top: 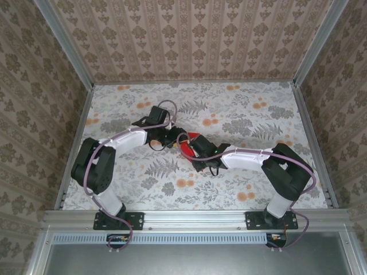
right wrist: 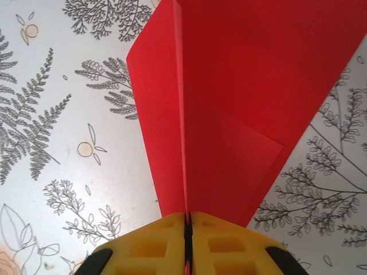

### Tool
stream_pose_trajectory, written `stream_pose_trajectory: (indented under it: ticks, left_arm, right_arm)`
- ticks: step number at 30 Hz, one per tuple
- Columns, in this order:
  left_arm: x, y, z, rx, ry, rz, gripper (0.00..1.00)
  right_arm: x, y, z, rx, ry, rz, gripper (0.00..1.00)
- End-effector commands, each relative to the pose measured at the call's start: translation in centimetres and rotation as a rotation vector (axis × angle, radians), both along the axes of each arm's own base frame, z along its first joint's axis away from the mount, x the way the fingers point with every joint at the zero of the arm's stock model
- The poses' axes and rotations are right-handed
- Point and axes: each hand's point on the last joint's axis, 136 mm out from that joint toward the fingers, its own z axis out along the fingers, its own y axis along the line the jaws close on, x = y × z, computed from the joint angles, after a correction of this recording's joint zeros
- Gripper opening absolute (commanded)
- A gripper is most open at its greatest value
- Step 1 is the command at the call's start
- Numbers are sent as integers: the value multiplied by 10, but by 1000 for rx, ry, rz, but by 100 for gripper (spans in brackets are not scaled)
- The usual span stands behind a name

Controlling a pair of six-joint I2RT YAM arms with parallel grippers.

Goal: Fold a paper plane with a square sheet of paper (fold left side to right side)
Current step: Fourth fold the wing at the center of the table.

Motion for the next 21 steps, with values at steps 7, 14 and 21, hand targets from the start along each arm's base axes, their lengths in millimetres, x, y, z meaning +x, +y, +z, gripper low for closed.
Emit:
stream_pose_trajectory:
  ticks: [7, 14, 21]
  left_arm:
    - [-11, 39, 0, 40, -11, 68, 45]
    - [-18, 7, -24, -6, 39, 8, 36]
    - [-16, -23, -42, 6, 70, -51, 36]
  right_arm:
    - [-7, 11, 0, 188, 142, -12, 9]
    - [-10, 7, -2, 275, 208, -36, 9]
    - [-9, 3, -3, 342, 244, -61, 9]
